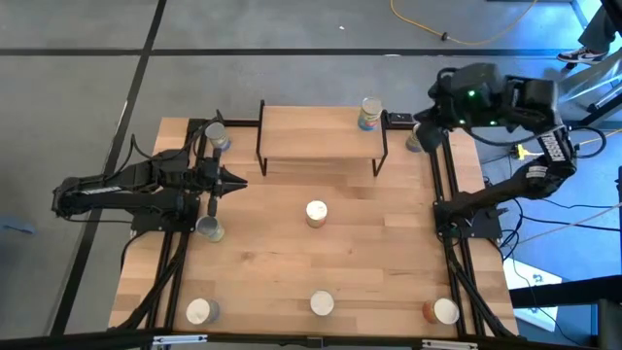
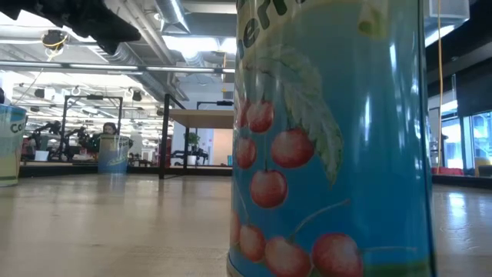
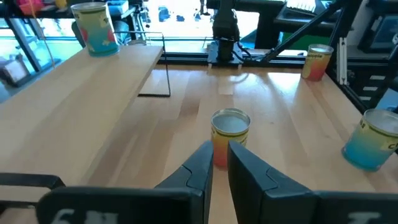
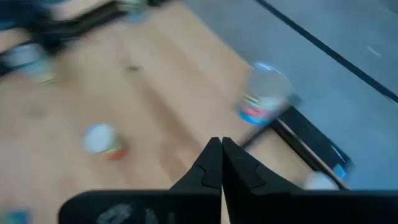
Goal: Pick and place cans onto a shelf
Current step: Put the right canned peas on the shelf
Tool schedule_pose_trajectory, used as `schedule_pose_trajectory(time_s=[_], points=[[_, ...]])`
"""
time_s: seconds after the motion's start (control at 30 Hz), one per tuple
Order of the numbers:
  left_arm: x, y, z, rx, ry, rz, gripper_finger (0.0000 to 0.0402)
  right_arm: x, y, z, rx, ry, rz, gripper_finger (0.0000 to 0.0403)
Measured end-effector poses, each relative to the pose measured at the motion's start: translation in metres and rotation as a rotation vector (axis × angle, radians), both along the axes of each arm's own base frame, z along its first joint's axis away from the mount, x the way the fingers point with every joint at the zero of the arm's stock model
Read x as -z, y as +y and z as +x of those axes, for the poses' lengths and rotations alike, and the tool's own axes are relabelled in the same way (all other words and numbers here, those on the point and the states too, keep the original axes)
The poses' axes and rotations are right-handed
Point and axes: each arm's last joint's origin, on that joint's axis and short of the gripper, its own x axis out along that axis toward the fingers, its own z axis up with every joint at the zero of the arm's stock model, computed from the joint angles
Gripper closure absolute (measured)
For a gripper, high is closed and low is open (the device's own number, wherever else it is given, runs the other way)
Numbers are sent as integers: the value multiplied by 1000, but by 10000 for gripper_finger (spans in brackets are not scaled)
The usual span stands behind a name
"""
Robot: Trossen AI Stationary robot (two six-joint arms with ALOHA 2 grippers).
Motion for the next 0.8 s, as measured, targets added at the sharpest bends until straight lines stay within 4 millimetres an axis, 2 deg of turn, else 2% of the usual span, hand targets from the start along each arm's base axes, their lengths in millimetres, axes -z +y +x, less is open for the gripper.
schedule_pose_trajectory(time_s=[0.17,0.4,0.53,0.67,0.8], points=[[0,2,0,-73,-3,-32,360,35,-13,7,303,86,26,402],[0,3,0,-131,-8,-55,360,84,-53,10,575,248,104,391],[0,3,0,-137,-9,-54,360,99,-73,4,647,306,156,356],[-3,4,0,-137,-45,-52,360,112,-87,-3,628,347,259,321],[-9,4,1,-136,-100,-46,360,131,-102,-10,671,366,307,307]])
